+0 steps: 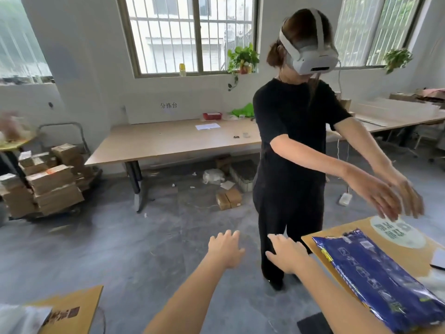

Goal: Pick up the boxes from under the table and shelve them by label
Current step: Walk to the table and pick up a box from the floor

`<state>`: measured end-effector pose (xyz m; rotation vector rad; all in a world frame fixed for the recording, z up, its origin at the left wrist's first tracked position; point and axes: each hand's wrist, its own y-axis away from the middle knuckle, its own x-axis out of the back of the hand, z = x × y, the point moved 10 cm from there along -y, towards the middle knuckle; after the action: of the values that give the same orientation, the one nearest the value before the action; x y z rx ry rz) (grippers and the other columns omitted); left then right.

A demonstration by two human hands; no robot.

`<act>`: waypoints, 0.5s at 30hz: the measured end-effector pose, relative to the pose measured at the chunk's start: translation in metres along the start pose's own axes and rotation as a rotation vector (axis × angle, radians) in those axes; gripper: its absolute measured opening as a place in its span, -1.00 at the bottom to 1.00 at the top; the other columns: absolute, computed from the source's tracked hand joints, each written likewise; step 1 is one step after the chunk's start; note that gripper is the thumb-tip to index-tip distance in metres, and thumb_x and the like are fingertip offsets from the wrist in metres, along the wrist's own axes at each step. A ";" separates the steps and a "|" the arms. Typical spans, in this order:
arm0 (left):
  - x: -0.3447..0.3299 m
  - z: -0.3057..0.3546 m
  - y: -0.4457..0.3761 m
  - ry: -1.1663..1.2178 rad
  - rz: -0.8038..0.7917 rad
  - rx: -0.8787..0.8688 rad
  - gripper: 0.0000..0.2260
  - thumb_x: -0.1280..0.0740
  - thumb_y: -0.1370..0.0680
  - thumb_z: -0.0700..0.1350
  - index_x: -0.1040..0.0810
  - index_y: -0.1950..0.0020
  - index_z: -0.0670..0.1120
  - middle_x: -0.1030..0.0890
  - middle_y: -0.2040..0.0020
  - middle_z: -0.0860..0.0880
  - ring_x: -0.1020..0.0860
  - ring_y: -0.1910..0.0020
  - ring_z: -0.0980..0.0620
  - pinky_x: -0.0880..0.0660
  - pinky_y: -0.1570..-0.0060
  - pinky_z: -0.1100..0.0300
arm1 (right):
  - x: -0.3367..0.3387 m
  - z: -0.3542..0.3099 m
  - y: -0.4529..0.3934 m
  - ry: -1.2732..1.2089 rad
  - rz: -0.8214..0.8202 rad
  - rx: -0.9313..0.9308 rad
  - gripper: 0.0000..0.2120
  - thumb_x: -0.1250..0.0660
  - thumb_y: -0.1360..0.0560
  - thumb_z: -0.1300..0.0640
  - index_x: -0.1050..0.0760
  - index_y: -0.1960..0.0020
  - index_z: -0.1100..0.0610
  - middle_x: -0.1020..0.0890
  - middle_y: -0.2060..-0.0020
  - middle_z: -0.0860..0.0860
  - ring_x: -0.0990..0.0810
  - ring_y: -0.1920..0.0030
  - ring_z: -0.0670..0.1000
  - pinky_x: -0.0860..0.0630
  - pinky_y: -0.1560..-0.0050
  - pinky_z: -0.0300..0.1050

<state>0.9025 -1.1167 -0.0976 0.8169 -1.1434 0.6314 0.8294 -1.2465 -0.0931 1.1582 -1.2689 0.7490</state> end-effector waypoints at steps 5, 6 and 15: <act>0.014 -0.027 -0.110 0.021 -0.017 0.034 -0.51 -0.11 -0.56 0.07 -0.18 -0.48 -0.02 -0.33 -0.44 -0.10 -0.34 -0.38 -0.18 -0.26 -0.33 -0.08 | 0.015 0.002 -0.115 0.016 -0.015 0.037 -0.48 -0.10 -0.58 -0.08 -0.14 -0.48 0.08 -0.39 -0.36 0.07 -0.42 -0.32 0.15 -0.36 -0.24 0.09; 0.019 -0.033 -0.133 0.030 -0.016 0.037 -0.51 -0.11 -0.56 0.06 -0.19 -0.48 -0.02 -0.33 -0.44 -0.10 -0.34 -0.38 -0.18 -0.26 -0.33 -0.08 | 0.021 0.001 -0.140 0.020 -0.011 0.041 -0.49 -0.10 -0.58 -0.07 -0.15 -0.48 0.08 -0.40 -0.36 0.07 -0.42 -0.32 0.15 -0.37 -0.24 0.08; 0.080 -0.100 -0.321 0.089 0.008 0.116 -0.54 -0.13 -0.55 0.03 -0.26 -0.43 -0.06 -0.39 -0.40 -0.12 -0.38 -0.36 -0.18 -0.29 -0.29 -0.06 | 0.068 -0.032 -0.356 0.030 -0.045 0.116 -0.49 -0.10 -0.58 -0.04 -0.15 -0.48 0.09 -0.39 -0.38 0.08 -0.41 -0.34 0.13 -0.38 -0.28 0.06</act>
<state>1.2338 -1.2130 -0.1162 0.8751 -1.0365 0.7390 1.1826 -1.3326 -0.1090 1.2603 -1.1833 0.8125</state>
